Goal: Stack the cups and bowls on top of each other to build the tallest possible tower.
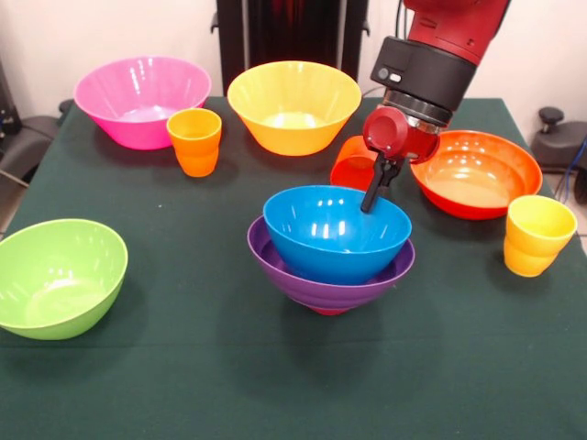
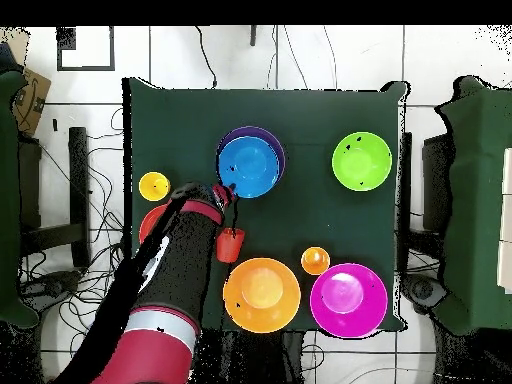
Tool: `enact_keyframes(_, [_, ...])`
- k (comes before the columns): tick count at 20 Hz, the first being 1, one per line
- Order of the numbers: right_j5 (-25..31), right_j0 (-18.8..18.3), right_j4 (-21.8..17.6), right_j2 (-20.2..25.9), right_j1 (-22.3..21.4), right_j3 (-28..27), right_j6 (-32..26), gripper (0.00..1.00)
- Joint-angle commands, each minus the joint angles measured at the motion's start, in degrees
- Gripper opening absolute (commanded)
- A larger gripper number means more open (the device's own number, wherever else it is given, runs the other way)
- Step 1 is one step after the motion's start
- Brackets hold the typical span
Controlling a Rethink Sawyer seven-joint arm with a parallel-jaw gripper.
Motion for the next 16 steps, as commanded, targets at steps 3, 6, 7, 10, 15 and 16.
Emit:
enact_keyframes(3, [3.29,0.40,1.81,3.19,0.34,-2.33,4.13,0.00])
enact_keyframes(6, [3.17,0.31,1.82,3.26,0.42,-2.43,4.15,0.00])
enact_keyframes(7, [3.52,0.08,1.85,3.57,0.28,-2.29,3.60,0.00])
enact_keyframes(10, [3.50,0.06,1.76,3.58,0.29,-2.28,3.47,0.00])
enact_keyframes(15, [3.45,0.12,1.72,3.50,0.39,-2.40,3.56,1.00])
enact_keyframes(16, [3.47,0.12,1.71,3.51,0.39,-2.40,3.52,1.00])
